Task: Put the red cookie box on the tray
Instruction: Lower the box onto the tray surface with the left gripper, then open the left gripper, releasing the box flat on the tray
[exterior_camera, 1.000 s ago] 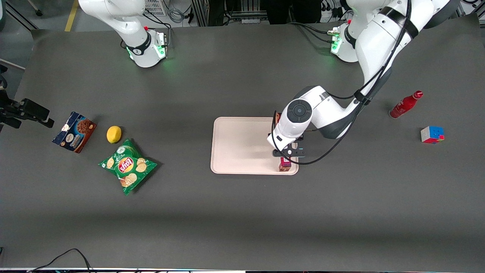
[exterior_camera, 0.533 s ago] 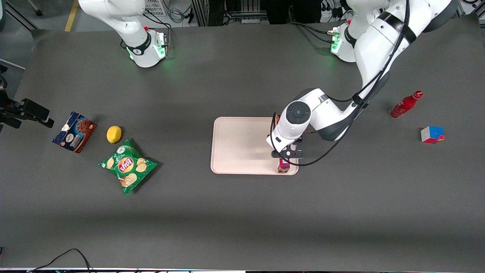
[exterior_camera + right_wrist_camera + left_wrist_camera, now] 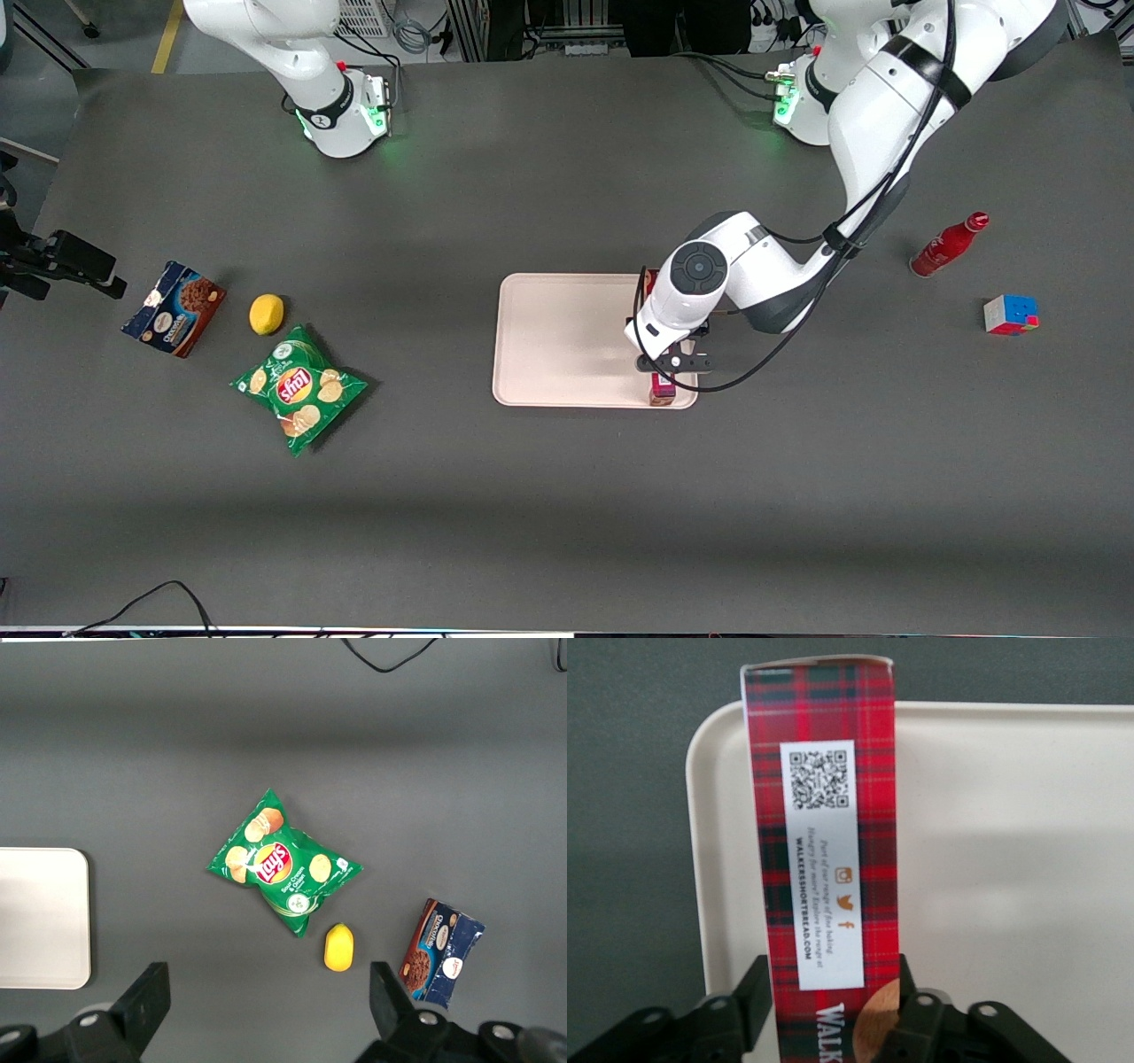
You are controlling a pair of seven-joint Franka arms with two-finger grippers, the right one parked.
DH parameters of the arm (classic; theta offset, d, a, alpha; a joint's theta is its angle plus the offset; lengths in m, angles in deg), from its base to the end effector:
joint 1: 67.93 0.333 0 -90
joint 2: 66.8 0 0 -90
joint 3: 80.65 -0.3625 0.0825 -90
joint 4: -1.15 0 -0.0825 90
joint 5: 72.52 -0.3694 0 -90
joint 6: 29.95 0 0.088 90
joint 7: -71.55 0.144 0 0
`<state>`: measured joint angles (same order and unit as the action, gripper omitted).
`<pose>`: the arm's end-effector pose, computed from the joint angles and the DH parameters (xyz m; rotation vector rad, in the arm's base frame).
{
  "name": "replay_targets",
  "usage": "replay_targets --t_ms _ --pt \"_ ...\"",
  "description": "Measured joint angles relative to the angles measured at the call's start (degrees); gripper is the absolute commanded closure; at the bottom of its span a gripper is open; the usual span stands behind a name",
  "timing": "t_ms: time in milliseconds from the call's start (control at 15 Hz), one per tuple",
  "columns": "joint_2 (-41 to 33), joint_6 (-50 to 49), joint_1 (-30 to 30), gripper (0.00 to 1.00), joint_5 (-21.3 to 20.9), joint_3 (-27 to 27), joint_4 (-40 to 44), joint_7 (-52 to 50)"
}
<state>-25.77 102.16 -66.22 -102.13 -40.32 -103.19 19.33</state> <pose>0.5494 -0.3588 0.2231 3.1008 -0.0074 -0.0889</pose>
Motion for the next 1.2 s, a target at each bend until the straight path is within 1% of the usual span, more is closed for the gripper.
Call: replay_targets --t_ms 600,800,933,1067,1133,1200 --pt "0.51 0.28 -0.01 0.0 -0.37 -0.73 0.18 -0.12" --pt "0.45 -0.08 -0.04 0.0 -0.36 -0.3 1.83 -0.28" --pt "-0.3 -2.6 -0.02 0.0 -0.36 0.89 3.29 -0.28" --pt "-2.45 -7.13 0.06 0.0 -0.36 3.03 4.76 -0.28" --pt "-3.99 -10.36 0.09 0.0 0.03 4.36 5.74 -0.27" --pt "-5.67 -14.06 0.09 0.0 1.37 5.52 7.07 0.31"
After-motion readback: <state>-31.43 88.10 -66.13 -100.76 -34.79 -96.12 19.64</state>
